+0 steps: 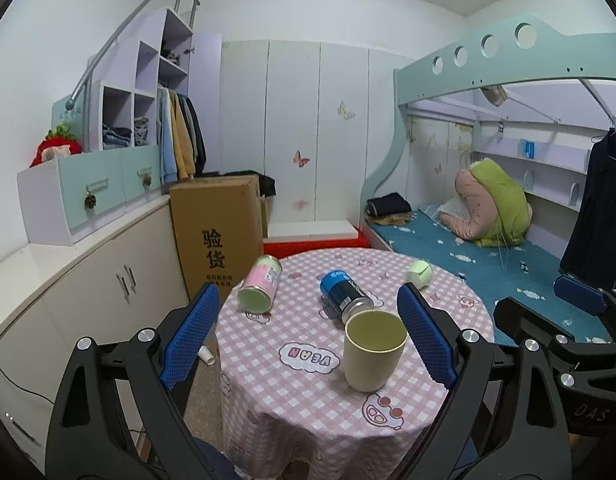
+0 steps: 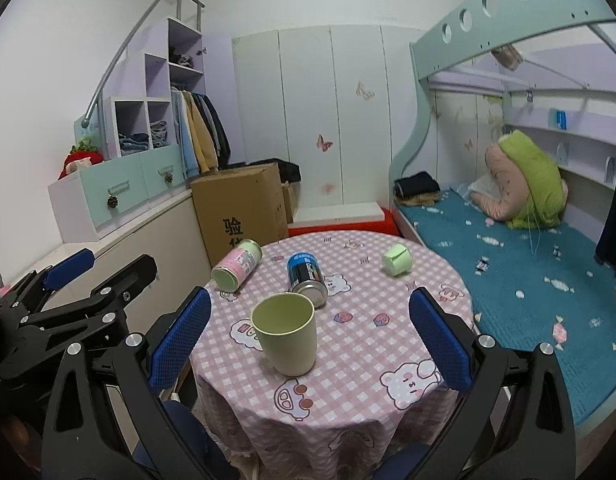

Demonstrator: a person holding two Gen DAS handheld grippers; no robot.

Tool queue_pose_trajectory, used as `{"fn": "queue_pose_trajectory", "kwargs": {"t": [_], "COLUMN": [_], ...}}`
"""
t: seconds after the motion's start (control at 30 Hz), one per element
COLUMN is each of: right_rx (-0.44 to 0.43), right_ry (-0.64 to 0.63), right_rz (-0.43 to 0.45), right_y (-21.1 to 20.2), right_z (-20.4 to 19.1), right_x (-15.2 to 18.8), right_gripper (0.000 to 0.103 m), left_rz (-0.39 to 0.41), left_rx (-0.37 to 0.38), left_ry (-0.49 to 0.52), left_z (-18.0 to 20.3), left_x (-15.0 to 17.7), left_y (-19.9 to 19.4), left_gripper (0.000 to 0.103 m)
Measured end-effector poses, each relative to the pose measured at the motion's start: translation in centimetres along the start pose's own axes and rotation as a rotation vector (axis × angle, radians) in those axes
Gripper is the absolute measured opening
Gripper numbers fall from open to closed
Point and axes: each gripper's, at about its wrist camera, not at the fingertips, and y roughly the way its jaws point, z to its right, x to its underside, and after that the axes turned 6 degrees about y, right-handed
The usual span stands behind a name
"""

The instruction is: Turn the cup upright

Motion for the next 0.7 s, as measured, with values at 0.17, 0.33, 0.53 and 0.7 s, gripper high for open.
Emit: {"fn": "queue_pose_trajectory", "kwargs": {"t": [0.17,0.33,0.53,0.7], "right_rx": [-0.001,0.0,-0.001,0.0], "right_ry": [-0.011,-0.015,-0.014,-0.015], "right_rz": [0.018,0.025,0.026,0.028], "right_y": [-0.7,-1.0,-0.9,-1.0], "right_z": [-0.3,-0.4,-0.4,-0.6], "right_x": [0.4,0.7,0.8,0.9], "right_gripper": [0.096,0.096,0.096,0.096], "left_rz": [0.022,0.036,0.042,0.045], "left_rx": [-0.007,-0.013,-0.017,-0.02], "left_ry": [-0.009,-0.01,-0.011,-0.009], "left_z": [-0.2,-0.2,-0.5,-0.3], "left_x": [0.2,0.3,0.4,0.3], "left_y": [-0.9,-1.3,-1.6,-1.6], "left_gripper": [0.093,0.093,0.093,0.093]}}
